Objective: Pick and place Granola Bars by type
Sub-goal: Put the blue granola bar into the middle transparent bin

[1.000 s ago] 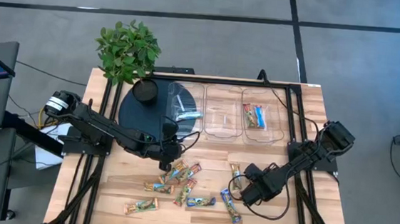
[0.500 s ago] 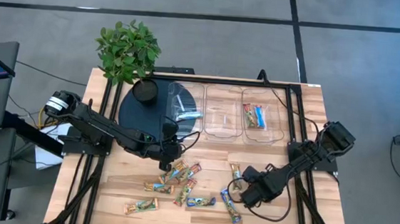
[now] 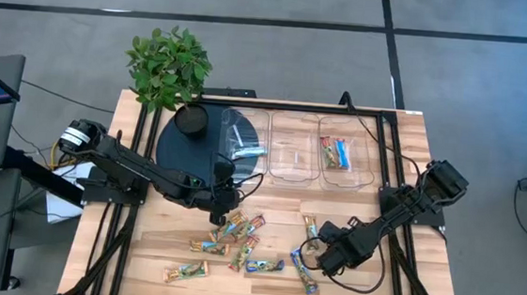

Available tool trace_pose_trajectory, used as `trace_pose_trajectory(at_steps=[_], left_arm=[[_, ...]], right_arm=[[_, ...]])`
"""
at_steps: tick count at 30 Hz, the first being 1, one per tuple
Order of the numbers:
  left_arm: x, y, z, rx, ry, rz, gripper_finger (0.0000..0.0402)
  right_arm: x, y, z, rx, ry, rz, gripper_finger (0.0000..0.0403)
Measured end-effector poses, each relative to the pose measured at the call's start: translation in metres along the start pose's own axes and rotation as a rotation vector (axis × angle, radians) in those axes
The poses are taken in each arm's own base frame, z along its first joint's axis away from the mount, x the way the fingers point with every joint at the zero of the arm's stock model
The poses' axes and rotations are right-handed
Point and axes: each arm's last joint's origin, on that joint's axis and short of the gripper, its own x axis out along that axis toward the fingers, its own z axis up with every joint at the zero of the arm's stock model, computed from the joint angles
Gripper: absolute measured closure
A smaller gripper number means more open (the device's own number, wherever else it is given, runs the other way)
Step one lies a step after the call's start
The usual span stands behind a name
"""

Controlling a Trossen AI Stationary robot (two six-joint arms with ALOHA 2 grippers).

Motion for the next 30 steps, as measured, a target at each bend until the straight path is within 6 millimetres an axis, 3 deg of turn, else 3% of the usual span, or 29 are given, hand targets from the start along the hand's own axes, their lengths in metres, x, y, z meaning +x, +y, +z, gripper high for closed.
trace_pose_trajectory(at_steps=[12,23,30], left_arm=[[0.0,0.0,0.001,0.006,-0.01,0.001,0.0226],[0.0,0.0,0.001,0.007,-0.01,0.002,0.0226],[0.0,0.0,0.001,0.007,-0.01,0.002,0.0226]], right_arm=[[-0.01,0.005,0.002,-0.102,-0.015,-0.033,0.0285],[-0.037,0.015,0.012,-0.272,-0.181,-0.088,0.0285],[-0.064,0.012,0.032,-0.302,-0.243,-0.181,0.0285]])
